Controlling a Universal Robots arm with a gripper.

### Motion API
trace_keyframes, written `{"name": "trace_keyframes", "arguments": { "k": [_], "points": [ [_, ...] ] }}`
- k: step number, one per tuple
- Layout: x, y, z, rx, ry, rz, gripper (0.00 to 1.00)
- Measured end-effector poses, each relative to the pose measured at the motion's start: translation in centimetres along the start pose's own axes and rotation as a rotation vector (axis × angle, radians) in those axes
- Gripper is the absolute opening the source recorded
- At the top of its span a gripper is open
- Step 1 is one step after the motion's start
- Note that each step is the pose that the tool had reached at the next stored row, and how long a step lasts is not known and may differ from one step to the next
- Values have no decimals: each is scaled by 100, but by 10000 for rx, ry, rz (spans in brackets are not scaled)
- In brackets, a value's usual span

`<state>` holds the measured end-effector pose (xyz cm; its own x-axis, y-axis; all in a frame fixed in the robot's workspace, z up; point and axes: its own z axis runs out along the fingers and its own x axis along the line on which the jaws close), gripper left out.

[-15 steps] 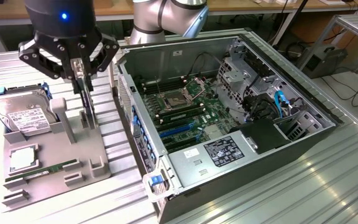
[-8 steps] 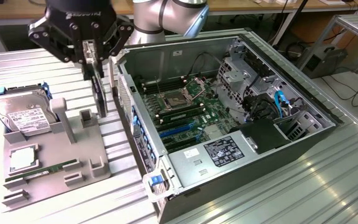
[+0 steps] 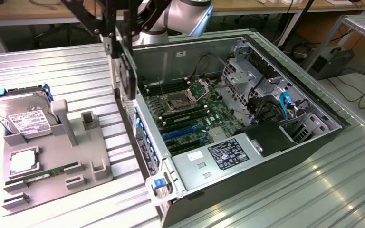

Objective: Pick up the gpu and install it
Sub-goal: 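Pick up the gpu and move the gpu toward the slot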

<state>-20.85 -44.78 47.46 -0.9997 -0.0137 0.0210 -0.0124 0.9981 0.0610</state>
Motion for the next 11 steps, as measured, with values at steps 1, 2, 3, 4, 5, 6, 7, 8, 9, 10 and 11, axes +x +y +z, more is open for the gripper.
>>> {"name": "trace_keyframes", "arguments": {
  "k": [1,2,3,4,5,6,7,8,9,10,11],
  "points": [
    [-42,-7,-45,-1,16,0,26],
    [-81,-13,-85,-2,31,1,26],
    [-132,-21,-139,-3,51,3,26],
    [-178,-28,-187,-2,70,4,26],
    [-224,-34,-228,-3,90,3,26],
    [-268,-40,-256,-2,107,6,26],
    [-312,-44,-272,-4,121,8,26],
    [-361,-48,-276,-5,127,7,26],
    [-449,-52,-280,-4,134,8,26],
    [-520,-53,-281,-7,134,8,26],
    [-568,-54,-275,-7,135,7,26]
  ]
}}
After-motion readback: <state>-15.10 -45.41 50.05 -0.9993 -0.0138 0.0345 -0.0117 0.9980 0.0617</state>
